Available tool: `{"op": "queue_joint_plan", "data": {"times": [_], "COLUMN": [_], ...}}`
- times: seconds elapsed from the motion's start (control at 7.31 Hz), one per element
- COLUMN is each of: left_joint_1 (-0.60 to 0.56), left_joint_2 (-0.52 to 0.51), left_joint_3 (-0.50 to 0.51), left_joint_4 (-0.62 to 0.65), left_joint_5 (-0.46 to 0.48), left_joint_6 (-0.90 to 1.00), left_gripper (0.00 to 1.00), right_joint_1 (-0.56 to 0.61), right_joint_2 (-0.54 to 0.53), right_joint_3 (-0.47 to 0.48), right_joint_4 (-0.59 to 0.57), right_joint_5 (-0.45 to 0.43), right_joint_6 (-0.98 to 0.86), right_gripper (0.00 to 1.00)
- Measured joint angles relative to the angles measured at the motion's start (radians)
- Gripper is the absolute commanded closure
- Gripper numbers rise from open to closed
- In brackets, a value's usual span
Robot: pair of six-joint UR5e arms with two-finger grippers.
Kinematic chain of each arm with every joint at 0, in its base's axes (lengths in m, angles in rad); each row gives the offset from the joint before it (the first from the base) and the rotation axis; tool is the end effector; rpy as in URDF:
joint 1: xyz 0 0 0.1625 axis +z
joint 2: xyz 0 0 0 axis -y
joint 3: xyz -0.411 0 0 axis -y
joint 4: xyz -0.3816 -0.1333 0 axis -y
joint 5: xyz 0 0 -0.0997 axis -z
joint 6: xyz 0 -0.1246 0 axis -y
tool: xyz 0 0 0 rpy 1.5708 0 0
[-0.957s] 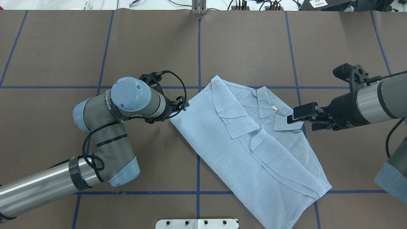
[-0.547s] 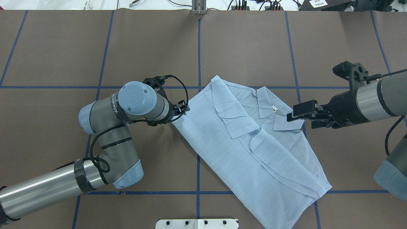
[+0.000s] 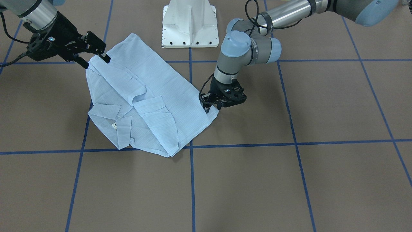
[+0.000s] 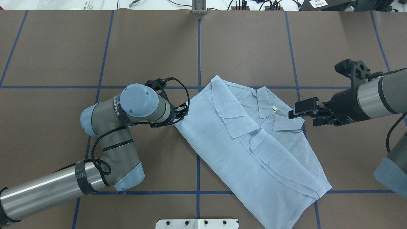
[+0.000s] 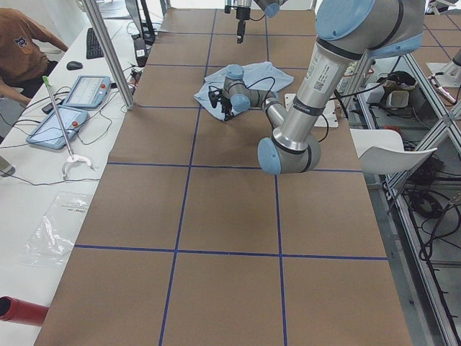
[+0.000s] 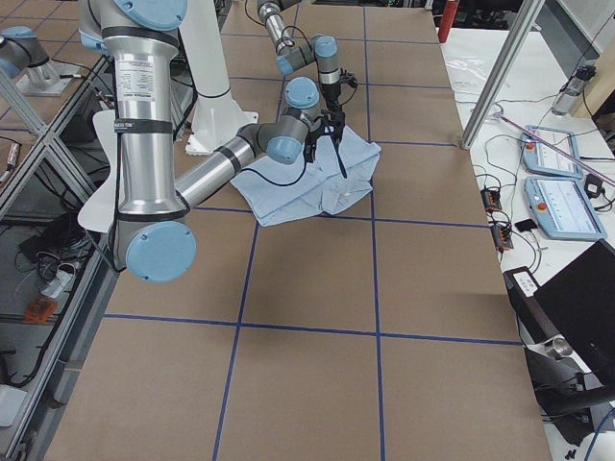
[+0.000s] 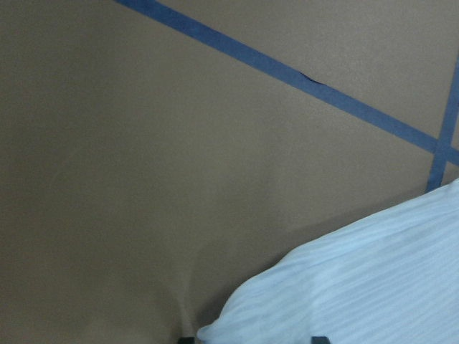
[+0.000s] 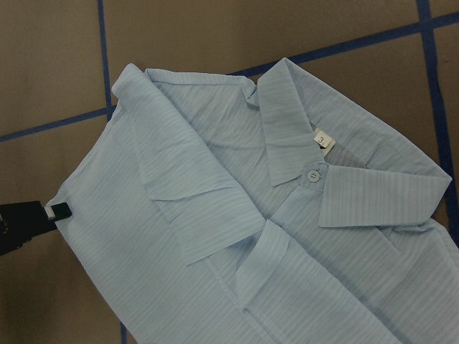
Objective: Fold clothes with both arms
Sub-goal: 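Grasp the shirt corner nearest the left gripper, then pull the shirt corner away from the robot with the left gripper to straighten it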
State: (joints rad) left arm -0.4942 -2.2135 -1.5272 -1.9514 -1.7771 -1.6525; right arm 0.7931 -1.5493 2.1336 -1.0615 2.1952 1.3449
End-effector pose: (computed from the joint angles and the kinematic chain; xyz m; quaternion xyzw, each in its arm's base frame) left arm 0.5812 -0.4356 0.2615 0.0069 0.4767 -0.2028 0.8553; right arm -0.2816 -0.3721 0.3208 0.0123 -0.5599 0.0741 0.8251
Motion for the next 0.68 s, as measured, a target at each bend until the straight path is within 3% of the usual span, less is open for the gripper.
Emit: {"op": "queue_joint_plan", "data": {"times": [0.68], "left_joint_1": [-0.036], "left_joint_2": [0.001], "left_joint_3": [-0.013], "left_joint_4": [-0.009], "left_joint_5": [-0.011], "left_joint_6": [-0.001], "left_gripper": [1.00], "right_joint_1": [0.007], "right_joint_2": [0.007], "right_joint_3": [-0.013], "right_joint_4": [0.003], "right_joint_5": [-0.003], "right_joint_6": [-0.005], "right_gripper": [0.00]}}
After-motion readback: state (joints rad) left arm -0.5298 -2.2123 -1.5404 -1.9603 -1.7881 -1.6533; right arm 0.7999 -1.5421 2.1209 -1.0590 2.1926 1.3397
